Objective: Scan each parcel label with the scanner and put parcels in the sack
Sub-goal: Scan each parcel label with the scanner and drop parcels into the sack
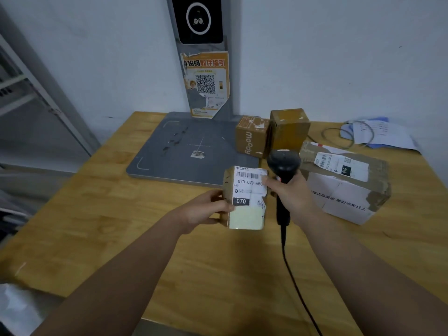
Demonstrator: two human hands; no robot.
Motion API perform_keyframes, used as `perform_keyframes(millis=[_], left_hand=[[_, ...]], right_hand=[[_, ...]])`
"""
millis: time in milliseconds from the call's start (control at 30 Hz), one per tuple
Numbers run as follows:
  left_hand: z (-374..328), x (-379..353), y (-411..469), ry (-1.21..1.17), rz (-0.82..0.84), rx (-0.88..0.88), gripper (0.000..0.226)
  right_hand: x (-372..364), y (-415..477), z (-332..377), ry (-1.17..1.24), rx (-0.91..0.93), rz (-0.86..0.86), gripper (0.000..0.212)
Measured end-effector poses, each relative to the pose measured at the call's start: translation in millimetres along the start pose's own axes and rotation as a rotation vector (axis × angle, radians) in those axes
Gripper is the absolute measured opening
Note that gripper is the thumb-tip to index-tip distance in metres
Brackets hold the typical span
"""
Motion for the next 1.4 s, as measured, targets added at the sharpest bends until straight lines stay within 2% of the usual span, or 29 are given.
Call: perform_keyframes(millis=[67,133,167,267,367,567,767,967,1233,1400], left_hand=[[6,5,6,-0.052,-0.122,-0.008,0.056],[12,10,11,-0.117,-0.244,-0.031,0.062],[15,13,13,-0.137,-0.29,-0.045,0.064],[23,21,15,-0.135,-0.379,-0.091,0.068],[29,24,13,-0.151,-0.432,-0.119,0.066],[37,26,11,-0.158,-0.472,-0.123,0.059],[45,31,11,-0.159,-0.5,-0.092,0.066],[49,33,6,-0.155,-0.518,-0.086,0.07],[57,32,-15,-0.191,-0.544,-0.101,0.063],[70,36,-40,-0.238,-0.555,-0.12,0.058]], right_hand=[[-4,-3,5,-0.127,-0.006,-0.026,0.042],[-6,-13,11,-0.107,-0.013,0.059,0.016],[-8,-20,13,-0.079,-0.016,0.098,0.013],[-16,-37,16,-0.096,0.009,0.156,0.035],[-21,-45,14,-0.18,0.009,0.147,0.04],[-20,-48,8,-0.265,0.002,0.163,0.037],[-23,-55,10,-0.288,0.014,0.182,0.038],[-25,-61,11,-0.286,0.023,0.192,0.033],[-32,-75,9,-0.253,0.029,0.21,0.036],[-48,-90,5,-0.222,0.026,0.297,0.031]])
Point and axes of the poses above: each hand's wrist, its own y-axis towards the middle knuckle, its own x-axis out of the back of the hand, z = x × y, the point moved 2 cm from there along y, towards the middle knuckle, and after that the axes turned 13 degrees about -y, right-handed, at the moved point
